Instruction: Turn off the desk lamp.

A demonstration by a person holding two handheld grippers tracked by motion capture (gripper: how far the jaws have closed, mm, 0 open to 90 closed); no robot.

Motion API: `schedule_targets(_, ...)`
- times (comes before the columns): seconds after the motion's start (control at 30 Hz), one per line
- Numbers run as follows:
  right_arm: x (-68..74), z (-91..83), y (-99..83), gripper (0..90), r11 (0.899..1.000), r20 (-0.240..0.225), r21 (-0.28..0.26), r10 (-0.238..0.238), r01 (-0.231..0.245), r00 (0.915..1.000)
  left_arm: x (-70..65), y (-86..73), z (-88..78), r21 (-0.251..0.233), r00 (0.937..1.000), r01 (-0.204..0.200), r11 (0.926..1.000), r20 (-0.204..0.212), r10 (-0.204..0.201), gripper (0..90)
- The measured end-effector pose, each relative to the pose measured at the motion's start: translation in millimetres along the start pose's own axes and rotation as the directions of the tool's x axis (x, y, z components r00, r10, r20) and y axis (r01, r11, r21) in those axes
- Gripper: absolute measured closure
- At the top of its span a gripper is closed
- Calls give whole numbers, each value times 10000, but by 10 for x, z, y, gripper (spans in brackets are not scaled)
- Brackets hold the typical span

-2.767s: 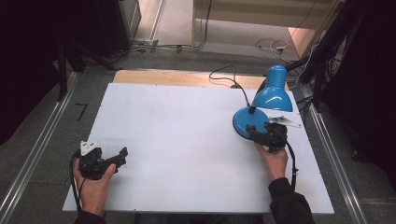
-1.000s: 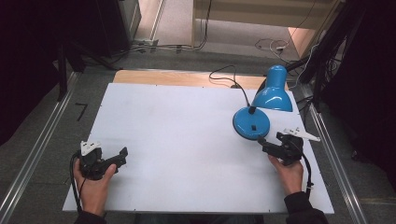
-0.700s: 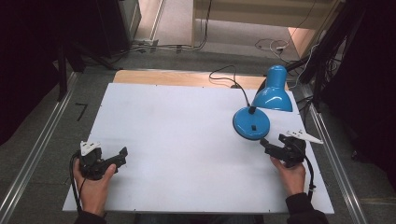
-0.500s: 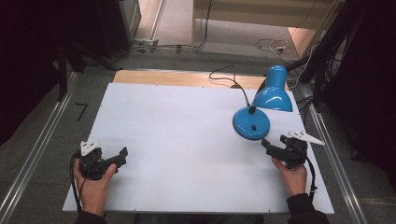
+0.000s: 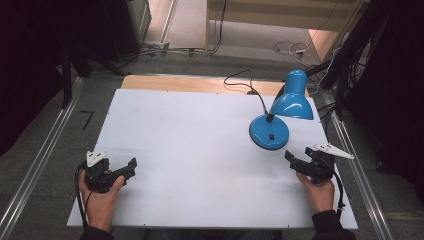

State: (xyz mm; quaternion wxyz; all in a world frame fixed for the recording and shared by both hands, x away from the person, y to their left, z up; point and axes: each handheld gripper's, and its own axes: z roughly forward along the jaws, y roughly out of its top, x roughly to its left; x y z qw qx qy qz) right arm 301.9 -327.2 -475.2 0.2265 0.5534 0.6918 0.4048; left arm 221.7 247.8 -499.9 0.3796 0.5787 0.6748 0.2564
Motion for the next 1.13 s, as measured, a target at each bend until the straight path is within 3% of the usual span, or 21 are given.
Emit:
schedule_targets(0.8, -159, -214, -127, 144, 10000, 230, 55, -64, 63, 9997, -6, 1, -7, -37, 10000, -3, 10000, -14, 2, 70)
schedule_targets(1.13, -319, -324, -277, 136, 9999, 807, 127, -89, 79, 9967, -8, 0, -6, -18, 10000, -28, 10000, -12, 28, 70)
